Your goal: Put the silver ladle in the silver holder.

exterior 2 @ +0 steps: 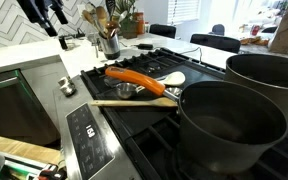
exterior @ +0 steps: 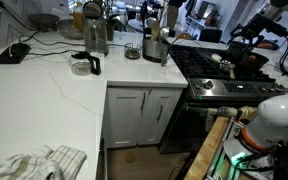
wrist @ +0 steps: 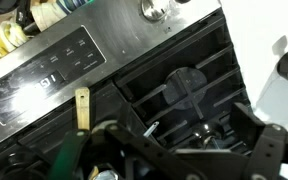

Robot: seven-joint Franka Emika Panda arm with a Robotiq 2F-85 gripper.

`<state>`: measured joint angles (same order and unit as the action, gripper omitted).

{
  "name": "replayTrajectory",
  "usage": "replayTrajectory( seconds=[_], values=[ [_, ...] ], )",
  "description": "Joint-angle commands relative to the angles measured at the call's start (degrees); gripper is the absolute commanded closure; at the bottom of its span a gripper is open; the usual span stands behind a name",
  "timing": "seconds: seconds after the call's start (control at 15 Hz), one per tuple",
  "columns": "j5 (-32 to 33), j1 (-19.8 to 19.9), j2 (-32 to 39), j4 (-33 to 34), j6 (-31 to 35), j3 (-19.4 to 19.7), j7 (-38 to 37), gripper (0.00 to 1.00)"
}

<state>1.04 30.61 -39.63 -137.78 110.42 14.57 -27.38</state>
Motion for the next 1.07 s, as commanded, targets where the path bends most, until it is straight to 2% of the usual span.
replayTrajectory(
  seconds=[0.0, 0.47, 0.8, 1.0],
  values=[
    [-1.7, 0.2, 8.9, 6.1, 0.3, 1.0, -3.9, 0.00],
    [-6.9, 0.4, 25.9, 17.7, -0.6, 8.9, -6.5, 0.00],
    [-15.1, 0.7, 36.3, 23.9, -0.7, 14.4, -4.5, 0.00],
    [-20.0, 1.3, 42.3, 27.9, -0.7, 16.4, -2.3, 0.00]
  ],
)
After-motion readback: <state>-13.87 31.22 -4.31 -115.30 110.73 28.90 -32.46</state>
